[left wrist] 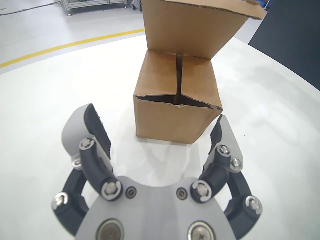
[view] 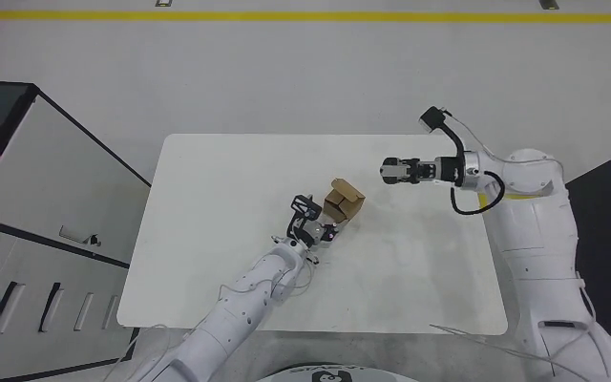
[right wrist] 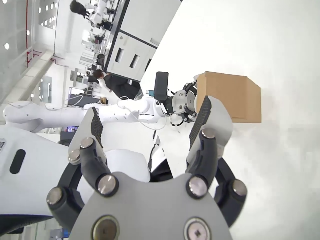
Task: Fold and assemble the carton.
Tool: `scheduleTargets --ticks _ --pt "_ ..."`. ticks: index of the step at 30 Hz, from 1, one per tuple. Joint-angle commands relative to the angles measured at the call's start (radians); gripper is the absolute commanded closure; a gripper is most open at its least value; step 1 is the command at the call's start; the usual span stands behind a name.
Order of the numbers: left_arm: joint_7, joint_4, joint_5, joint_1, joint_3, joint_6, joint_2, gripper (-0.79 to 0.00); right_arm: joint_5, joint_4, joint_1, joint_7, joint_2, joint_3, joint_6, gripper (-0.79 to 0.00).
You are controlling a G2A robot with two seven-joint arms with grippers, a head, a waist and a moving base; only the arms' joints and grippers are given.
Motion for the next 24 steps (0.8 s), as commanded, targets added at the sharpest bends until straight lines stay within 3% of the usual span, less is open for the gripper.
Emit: scheduleTargets --ticks 1,5,9,18,24 --pt "-0.003 -0.007 0.004 0.002 -0.006 -0.002 0.002 -0.785 0.0 0.0 0.0 0.0 0.0 0.0 0.007 -0.785" --pt "-0.012 -0.021 0.002 0.012 -0.024 -0.013 0.008 -0.785 0.0 0.0 0.0 0.0 0.0 0.0 0.007 -0.785" --pt "-0.022 -0.028 0.008 0.02 -0.032 -0.028 0.012 -0.785 -0.143 -0.039 -0.005 -0.032 0.006 -0.035 -0.039 -0.785" --pt "-0.028 -0.04 0.018 0.035 -0.029 -0.063 0.014 -0.785 -0.39 0.053 0.166 -0.088 -0.009 -0.259 -0.12 -0.785" --pt "-0.028 -0.04 0.017 0.037 -0.03 -0.065 0.014 -0.785 -0.433 0.117 0.24 -0.117 -0.031 -0.368 -0.147 -0.785"
